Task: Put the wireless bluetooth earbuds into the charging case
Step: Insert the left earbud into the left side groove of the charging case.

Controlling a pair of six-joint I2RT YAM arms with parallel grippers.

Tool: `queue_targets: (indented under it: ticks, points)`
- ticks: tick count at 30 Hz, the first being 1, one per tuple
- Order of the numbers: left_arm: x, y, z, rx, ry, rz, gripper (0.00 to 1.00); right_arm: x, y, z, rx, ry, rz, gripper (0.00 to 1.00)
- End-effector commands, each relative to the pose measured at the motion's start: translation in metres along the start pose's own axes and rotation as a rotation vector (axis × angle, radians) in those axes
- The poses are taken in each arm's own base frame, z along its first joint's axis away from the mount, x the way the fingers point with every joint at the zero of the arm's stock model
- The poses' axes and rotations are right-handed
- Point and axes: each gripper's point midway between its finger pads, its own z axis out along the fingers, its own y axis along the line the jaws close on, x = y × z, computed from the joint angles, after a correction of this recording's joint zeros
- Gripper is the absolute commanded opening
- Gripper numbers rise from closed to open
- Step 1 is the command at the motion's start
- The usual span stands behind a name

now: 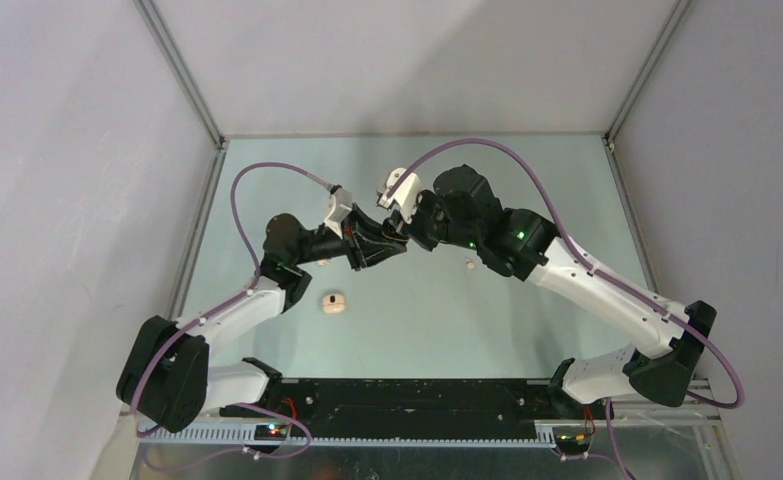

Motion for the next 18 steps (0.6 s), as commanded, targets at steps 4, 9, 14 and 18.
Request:
queue_targets:
  ticks: [4, 9, 14, 18]
  points:
    - [-0.029, -0.012, 0.002, 0.038, -0.059, 0.091, 0.01, -0.015, -0.005, -0.001, 0.020, -0.031, -0.021, 0.14]
    - [-0.028, -0.011, 0.002, 0.037, -0.056, 0.090, 0.00, -0.019, -0.005, -0.006, 0.023, -0.034, -0.038, 0.12]
    - [-0.025, -0.010, 0.002, 0.035, -0.043, 0.119, 0.01, -0.028, -0.003, -0.017, 0.014, -0.041, -0.064, 0.12]
    - [-0.016, -0.007, 0.000, 0.032, 0.002, 0.160, 0.00, -0.036, 0.000, -0.029, -0.006, -0.052, -0.077, 0.12]
